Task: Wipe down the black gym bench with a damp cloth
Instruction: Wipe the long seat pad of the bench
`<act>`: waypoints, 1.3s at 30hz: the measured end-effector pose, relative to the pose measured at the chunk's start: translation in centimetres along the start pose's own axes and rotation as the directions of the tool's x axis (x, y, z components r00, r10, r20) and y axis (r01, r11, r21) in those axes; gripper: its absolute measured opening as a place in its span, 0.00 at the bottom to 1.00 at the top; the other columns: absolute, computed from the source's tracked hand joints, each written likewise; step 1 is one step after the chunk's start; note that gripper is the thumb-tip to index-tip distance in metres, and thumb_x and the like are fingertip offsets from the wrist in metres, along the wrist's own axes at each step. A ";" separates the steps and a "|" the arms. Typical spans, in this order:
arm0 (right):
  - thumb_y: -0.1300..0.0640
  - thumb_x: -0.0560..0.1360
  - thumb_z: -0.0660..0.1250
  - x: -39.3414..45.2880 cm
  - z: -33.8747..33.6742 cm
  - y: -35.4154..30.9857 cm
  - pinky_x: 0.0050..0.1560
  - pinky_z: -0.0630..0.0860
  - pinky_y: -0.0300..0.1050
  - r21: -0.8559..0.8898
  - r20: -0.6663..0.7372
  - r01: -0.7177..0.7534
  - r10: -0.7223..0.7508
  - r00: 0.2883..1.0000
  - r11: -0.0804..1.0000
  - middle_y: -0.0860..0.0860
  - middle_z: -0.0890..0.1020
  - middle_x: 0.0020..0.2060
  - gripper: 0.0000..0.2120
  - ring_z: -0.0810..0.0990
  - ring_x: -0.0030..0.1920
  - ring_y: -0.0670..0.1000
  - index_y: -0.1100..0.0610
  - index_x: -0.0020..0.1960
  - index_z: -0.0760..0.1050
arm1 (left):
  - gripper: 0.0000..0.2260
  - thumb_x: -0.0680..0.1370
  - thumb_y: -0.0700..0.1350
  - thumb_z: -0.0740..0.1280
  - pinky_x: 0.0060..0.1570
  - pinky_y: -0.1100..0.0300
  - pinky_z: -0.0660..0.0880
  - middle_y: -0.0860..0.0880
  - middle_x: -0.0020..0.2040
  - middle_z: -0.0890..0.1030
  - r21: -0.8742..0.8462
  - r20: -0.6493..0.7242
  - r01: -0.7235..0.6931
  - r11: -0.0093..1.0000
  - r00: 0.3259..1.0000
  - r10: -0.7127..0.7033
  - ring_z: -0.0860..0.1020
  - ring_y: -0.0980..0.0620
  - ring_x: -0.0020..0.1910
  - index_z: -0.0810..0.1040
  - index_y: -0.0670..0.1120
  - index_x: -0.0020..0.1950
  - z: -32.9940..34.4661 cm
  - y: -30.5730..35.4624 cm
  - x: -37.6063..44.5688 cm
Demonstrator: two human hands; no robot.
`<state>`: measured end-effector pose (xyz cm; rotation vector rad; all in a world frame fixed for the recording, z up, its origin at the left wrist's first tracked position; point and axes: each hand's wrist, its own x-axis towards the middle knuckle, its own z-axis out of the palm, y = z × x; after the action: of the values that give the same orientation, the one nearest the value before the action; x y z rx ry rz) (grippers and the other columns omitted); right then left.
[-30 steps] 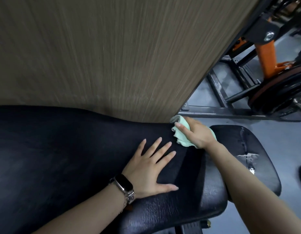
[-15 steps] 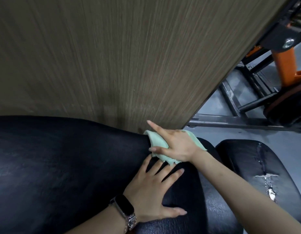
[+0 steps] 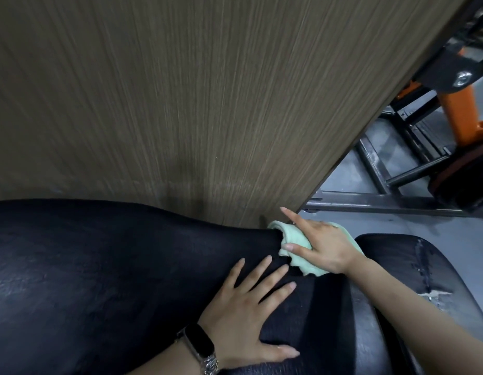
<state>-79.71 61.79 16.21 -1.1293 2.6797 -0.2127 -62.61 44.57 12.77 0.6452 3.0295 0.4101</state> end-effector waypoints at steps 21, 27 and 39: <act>0.25 0.68 0.37 3.7 1.3 -5.6 0.48 0.70 0.46 -0.091 -0.032 0.041 -0.044 0.999 0.995 0.47 0.81 0.50 0.42 0.80 0.51 0.52 0.43 0.78 0.42 | 0.32 0.75 0.70 0.52 0.65 0.44 0.56 0.51 0.77 0.58 0.158 0.039 -0.006 0.987 0.999 0.000 0.57 0.48 0.75 0.59 0.56 0.75 -3.8 -8.9 -7.6; 0.25 0.68 0.39 4.1 1.2 -6.8 0.43 0.68 0.42 -0.069 -0.005 0.040 -0.040 0.999 0.997 0.40 0.66 0.32 0.43 0.79 0.45 0.51 0.44 0.78 0.45 | 0.31 0.77 0.69 0.50 0.68 0.44 0.51 0.53 0.77 0.55 0.148 0.017 0.176 0.973 0.983 -0.180 0.51 0.51 0.76 0.55 0.58 0.76 -5.0 -13.3 -7.9; 0.22 0.64 0.33 1.4 0.4 -2.9 0.50 0.66 0.43 -0.087 0.005 -0.061 0.061 0.998 0.994 0.48 0.80 0.46 0.47 0.78 0.52 0.52 0.43 0.77 0.46 | 0.28 0.78 0.67 0.47 0.69 0.45 0.49 0.55 0.77 0.53 0.120 -0.014 0.194 0.974 0.981 -0.194 0.49 0.53 0.76 0.53 0.60 0.76 -4.7 -13.8 -8.2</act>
<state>-78.58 58.78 16.20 -1.0680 2.7364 -0.0825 -60.96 27.89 13.46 0.3470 3.0991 0.2219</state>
